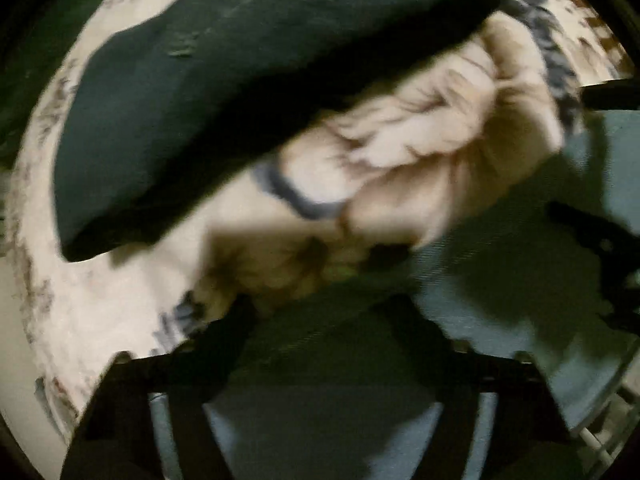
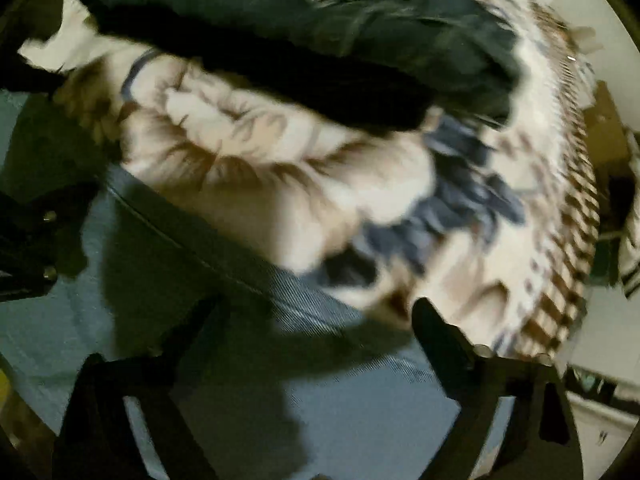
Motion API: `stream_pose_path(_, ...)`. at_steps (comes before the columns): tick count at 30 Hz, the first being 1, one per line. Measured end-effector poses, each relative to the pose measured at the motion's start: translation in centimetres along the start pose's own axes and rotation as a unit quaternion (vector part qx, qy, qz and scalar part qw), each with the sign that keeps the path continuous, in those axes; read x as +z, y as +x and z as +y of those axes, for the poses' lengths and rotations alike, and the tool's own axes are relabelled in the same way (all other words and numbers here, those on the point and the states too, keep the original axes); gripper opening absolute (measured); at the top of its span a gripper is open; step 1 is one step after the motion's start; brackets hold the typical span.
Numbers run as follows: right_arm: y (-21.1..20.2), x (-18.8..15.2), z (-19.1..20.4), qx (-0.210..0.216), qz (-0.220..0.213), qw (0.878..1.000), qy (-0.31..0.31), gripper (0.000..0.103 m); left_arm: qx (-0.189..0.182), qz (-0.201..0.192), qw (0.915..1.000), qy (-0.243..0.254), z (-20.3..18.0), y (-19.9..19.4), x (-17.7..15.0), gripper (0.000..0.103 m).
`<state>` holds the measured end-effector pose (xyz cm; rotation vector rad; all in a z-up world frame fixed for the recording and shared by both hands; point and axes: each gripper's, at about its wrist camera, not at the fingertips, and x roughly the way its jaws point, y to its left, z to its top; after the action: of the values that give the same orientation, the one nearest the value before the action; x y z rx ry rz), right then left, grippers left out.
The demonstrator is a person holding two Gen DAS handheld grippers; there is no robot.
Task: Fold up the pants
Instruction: 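Move both grippers down to the waistband of the blue jeans, then grasp the jeans waistband with both grippers and lift it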
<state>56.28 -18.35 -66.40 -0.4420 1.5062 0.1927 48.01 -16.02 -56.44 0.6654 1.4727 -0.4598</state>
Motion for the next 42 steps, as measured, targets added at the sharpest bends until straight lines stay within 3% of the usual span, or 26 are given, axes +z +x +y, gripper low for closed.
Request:
stream_pose_path(2, 0.7, 0.5, -0.1, 0.019, 0.005, 1.0, -0.011, 0.073, -0.021, -0.005, 0.9998, 0.0, 0.3, -0.2, -0.1, 0.038)
stream_pose_path(5, 1.2, 0.3, -0.8, 0.046, 0.007, 0.999, -0.012, 0.056, -0.017, -0.024, 0.9996, -0.002, 1.0, -1.0, 0.0, 0.003)
stream_pose_path(10, 0.5, -0.9, -2.5, 0.048, -0.012, 0.999, 0.004, 0.014, -0.047, -0.034, 0.998, -0.023, 3.5, -2.2, -0.2, 0.002)
stream_pose_path(13, -0.6, -2.3, -4.6, 0.045, -0.027, 0.998, 0.029, 0.007, -0.054, -0.056, 0.9964, -0.033, 4.8, -3.7, -1.2, 0.001)
stream_pose_path(23, -5.1, -8.7, -6.7, 0.053, -0.059, 0.995, 0.056, 0.004, -0.122, -0.105, 0.9838, -0.079, 8.3, -10.4, -7.9, 0.001)
stream_pose_path(29, -6.9, -11.5, -5.7, 0.041, -0.055, 0.997, 0.04, 0.003, -0.113, -0.113, 0.9817, -0.104, 8.9, -11.6, -12.4, 0.0)
stream_pose_path(31, -7.6, -12.9, -5.4, 0.035, -0.059, 0.997, 0.038, 0.003, -0.12, -0.116, 0.9803, -0.105, 8.2, -11.6, -12.7, 0.0)
stream_pose_path(33, -8.1, -14.4, -5.3, 0.04, -0.059, 0.997, 0.028, 0.003, -0.105, -0.128, 0.9812, -0.099, 6.5, -11.6, -11.4, 0.002)
stream_pose_path(36, -8.0, -15.0, -5.5, 0.04, -0.058, 0.997, 0.027, 0.003, -0.129, -0.106, 0.9823, -0.085, 6.9, -10.5, -10.2, 0.003)
stream_pose_path(38, -8.5, -12.4, -3.5, 0.036, -0.053, 0.997, 0.029, 0.003, -0.164, -0.1, 0.9789, -0.069, 7.5, -9.8, -9.3, 0.009)
stream_pose_path(40, -7.9, -11.3, -4.1, 0.038, -0.047, 0.998, 0.031, 0.003, -0.18, -0.09, 0.9775, -0.063, 7.9, -8.7, -8.4, 0.021)
stream_pose_path(42, -7.4, -10.4, -4.8, 0.045, -0.043, 0.997, 0.04, 0.003, -0.183, -0.077, 0.9781, -0.064, 8.2, -7.5, -7.6, 0.024)
